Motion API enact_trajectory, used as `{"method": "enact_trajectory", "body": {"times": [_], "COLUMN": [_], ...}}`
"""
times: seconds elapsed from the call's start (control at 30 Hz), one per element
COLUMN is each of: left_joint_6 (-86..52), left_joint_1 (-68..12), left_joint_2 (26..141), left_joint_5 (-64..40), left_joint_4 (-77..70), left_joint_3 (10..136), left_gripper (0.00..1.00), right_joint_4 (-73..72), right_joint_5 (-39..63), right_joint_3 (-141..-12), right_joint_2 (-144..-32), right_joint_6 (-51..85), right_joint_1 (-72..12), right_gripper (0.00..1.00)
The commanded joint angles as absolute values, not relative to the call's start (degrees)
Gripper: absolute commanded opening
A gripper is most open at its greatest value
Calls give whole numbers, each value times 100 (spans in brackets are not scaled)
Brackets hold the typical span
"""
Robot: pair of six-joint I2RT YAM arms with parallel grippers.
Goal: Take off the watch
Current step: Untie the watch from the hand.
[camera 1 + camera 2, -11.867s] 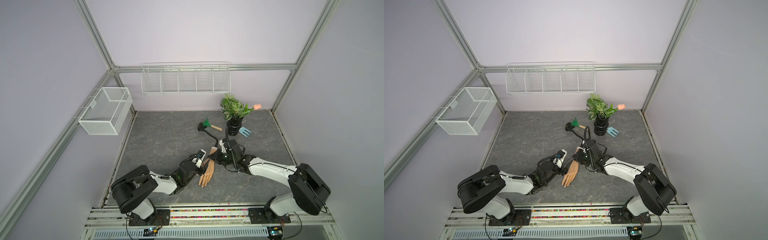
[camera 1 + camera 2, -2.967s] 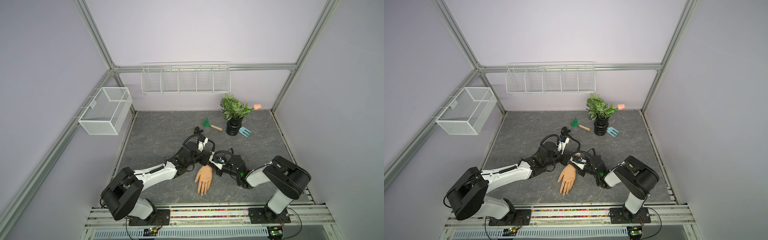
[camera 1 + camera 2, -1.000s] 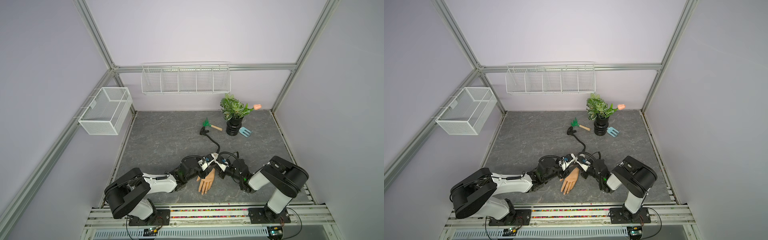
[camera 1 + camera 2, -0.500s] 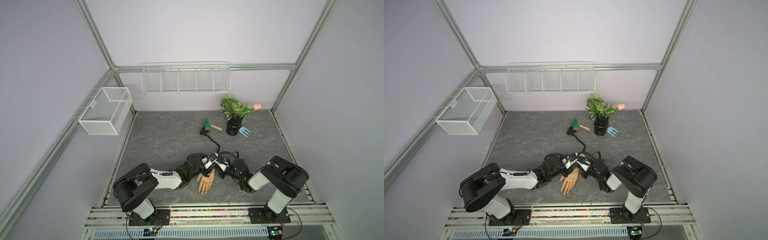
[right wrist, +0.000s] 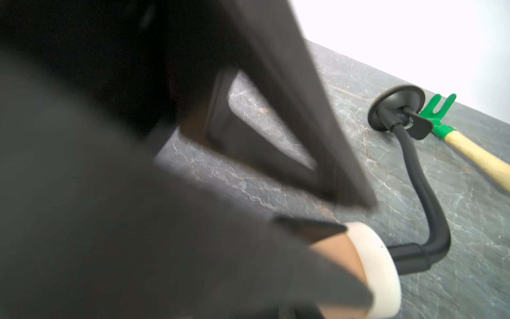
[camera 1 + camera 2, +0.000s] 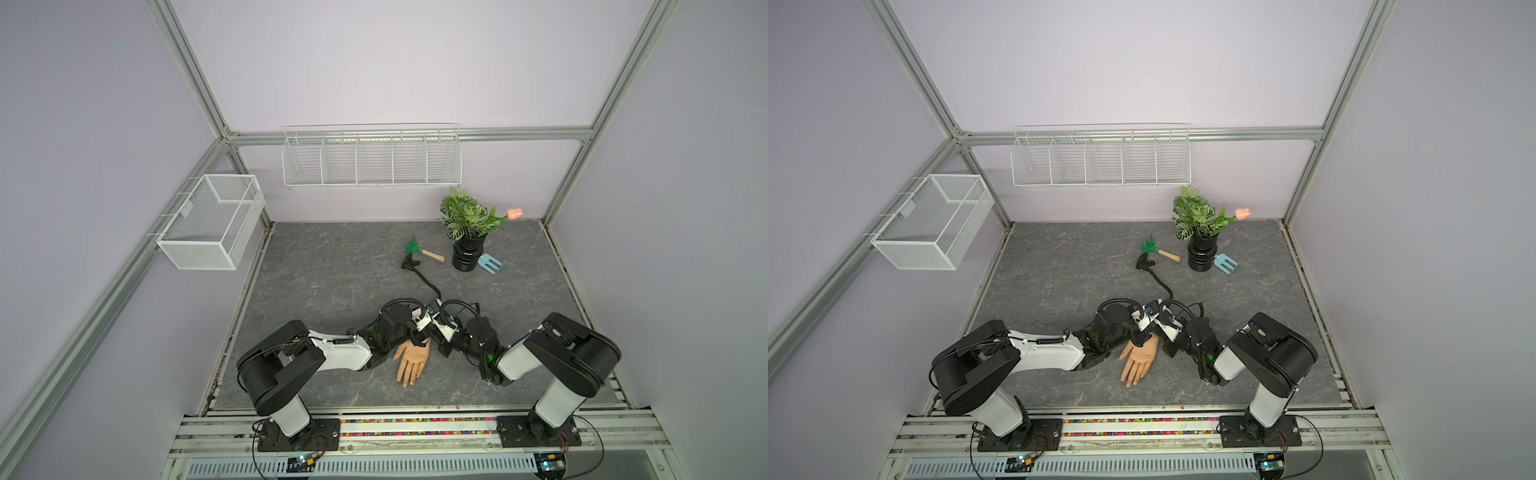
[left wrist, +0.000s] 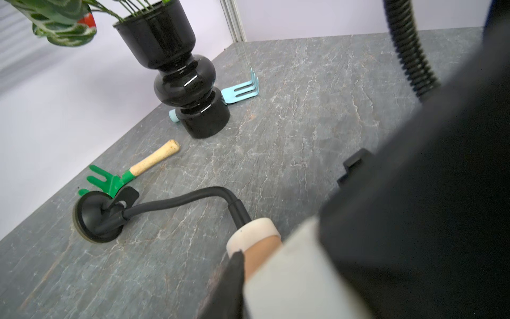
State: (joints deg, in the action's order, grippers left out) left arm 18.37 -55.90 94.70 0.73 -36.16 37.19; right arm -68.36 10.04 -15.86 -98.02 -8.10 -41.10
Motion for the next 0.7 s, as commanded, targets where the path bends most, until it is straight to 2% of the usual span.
{"method": "enact_trajectory", "body": {"times": [0.0,0.03,0.2,0.5,0.67], "left_joint_6": [1711,1623,1112,-406,-1045], "left_joint_1": [-5682,-5682,-5677,-5560,-5321], "left_joint_2": [9739,9724,9603,9598,9593], "left_joint_5": [-190,-193,177,2339,2481], "left_joint_4": [-3208,-3247,-3375,-3538,-3668], "left_joint_3": [3636,3594,3360,3182,2974], "left_gripper": [5,0,0,0,0], "right_joint_4": [-6812,-6812,-6865,-7959,-8137], "right_joint_5": [1129,1096,826,335,283], "right_joint_3": [-1630,-1629,-1587,-1175,-1100], "right_joint_2": [-9644,-9643,-9633,-10022,-10149], "right_joint_6": [-1025,-1028,-989,-941,-996], "right_joint_1": [-4234,-4236,-4245,-4300,-4354], "right_gripper": [8,8,7,7,7]}}
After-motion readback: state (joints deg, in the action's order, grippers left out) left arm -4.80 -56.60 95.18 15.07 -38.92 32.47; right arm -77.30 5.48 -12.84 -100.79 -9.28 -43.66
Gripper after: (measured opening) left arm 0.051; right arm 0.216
